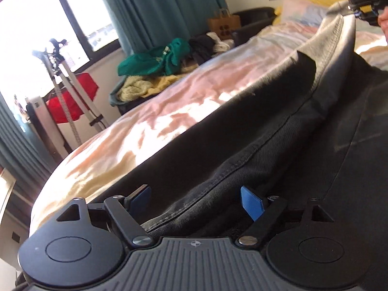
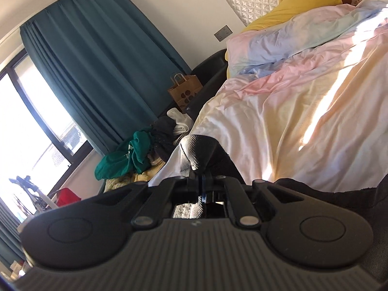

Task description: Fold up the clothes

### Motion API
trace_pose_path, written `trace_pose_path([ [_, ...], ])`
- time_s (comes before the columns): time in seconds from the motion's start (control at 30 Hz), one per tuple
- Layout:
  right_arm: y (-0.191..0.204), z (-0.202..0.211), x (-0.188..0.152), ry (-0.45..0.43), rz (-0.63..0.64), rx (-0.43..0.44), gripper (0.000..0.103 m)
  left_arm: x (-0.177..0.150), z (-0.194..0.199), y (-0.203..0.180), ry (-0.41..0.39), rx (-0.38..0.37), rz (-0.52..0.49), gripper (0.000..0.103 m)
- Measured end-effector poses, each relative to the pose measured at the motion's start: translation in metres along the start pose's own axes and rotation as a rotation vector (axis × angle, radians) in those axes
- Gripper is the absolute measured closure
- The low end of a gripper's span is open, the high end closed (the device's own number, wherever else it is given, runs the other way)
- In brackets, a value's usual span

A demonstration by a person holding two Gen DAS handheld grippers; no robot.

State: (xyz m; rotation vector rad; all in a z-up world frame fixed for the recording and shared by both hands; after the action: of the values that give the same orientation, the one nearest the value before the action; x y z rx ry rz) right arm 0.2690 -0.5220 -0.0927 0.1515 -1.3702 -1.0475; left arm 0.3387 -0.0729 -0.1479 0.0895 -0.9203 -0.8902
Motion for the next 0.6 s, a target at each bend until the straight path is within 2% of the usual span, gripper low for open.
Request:
trace_pose_path([
  [0.03,-0.002,-0.001,-0.001,-0.004,0.01,0.001,0.097,-0.002,-0.009,-0.003,0.024,-0.023,-0.009,0.037],
  [0.07,-0.005,-0.001,-0.003,-0.008,0.021,0.003,0.097,-0.003,-0.016,-0.005,0.046,-0.049,-0.009,0.053],
  [0.1,-0.006,-0.001,-0.004,-0.009,0.027,0.007,0.097,-0.003,-0.02,-0.005,0.058,-0.063,0.005,0.062],
  [0.17,-0.007,0.0,-0.005,-0.009,0.035,0.017,0.097,0.001,-0.02,0.0,0.059,-0.068,0.051,0.089],
  [0.2,-0.006,0.002,-0.004,-0.011,0.04,0.023,0.097,0.004,-0.015,0.005,0.049,-0.061,0.074,0.094],
  [0.33,0.006,0.015,0.003,-0.027,0.039,0.061,0.097,0.019,0.027,0.039,-0.046,-0.069,0.246,0.099],
  [0.4,0.018,0.028,0.009,-0.051,0.044,0.072,0.097,0.028,0.055,0.061,-0.114,-0.042,0.328,0.099],
  [0.5,0.043,0.059,0.026,-0.133,0.05,0.097,0.097,0.043,0.097,0.1,-0.224,0.011,0.455,0.099],
  [0.6,0.074,0.077,0.048,-0.191,0.06,0.129,0.097,0.058,0.112,0.134,-0.286,0.068,0.55,0.099],
])
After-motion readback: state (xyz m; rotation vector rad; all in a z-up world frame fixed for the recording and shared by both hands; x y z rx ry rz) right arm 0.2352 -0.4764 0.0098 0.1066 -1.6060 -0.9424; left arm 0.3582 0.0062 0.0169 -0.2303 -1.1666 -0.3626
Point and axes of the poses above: each gripper's, at about its wrist camera, not at the fingertips, and z roughly against the way its jaws point, y to its left, x to its top, the point moved 8 cm from there along -z, roughly the way its jaws point, and after that the axes turned 1 degree about x, right-handed, at the moved point
